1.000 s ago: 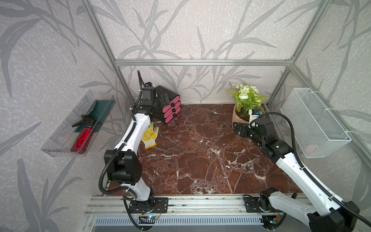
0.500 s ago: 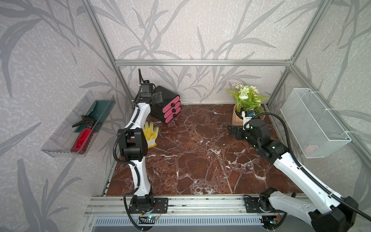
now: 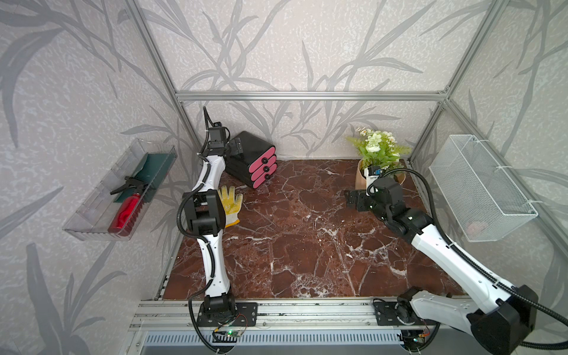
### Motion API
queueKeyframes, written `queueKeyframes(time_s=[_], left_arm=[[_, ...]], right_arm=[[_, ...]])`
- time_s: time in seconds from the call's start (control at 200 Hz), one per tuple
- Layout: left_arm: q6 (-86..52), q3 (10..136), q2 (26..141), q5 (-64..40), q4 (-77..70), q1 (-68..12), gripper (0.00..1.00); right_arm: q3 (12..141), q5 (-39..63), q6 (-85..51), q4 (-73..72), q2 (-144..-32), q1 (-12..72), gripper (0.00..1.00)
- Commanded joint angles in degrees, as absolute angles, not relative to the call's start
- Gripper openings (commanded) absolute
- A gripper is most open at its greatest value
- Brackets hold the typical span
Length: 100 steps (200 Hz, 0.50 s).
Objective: Take the sponge out of the drawer
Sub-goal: Move the storage box to the center of the board.
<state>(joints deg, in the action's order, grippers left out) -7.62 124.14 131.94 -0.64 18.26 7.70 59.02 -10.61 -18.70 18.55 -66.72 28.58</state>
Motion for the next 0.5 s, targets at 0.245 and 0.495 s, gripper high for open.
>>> queueKeyframes(time_s=[0.245, 0.495], left_arm=[[-10.4, 128.4, 136.9, -20.8, 17.7, 11.8, 0.99], [-9.0, 118.2, 130.8, -30.6, 15.4, 10.5, 0.99]], right_arm=[[61.4, -12.3, -17.5, 18.6, -68.8, 28.9, 1.00], [60.2, -11.0, -17.5, 17.3, -68.3, 29.0, 1.00]])
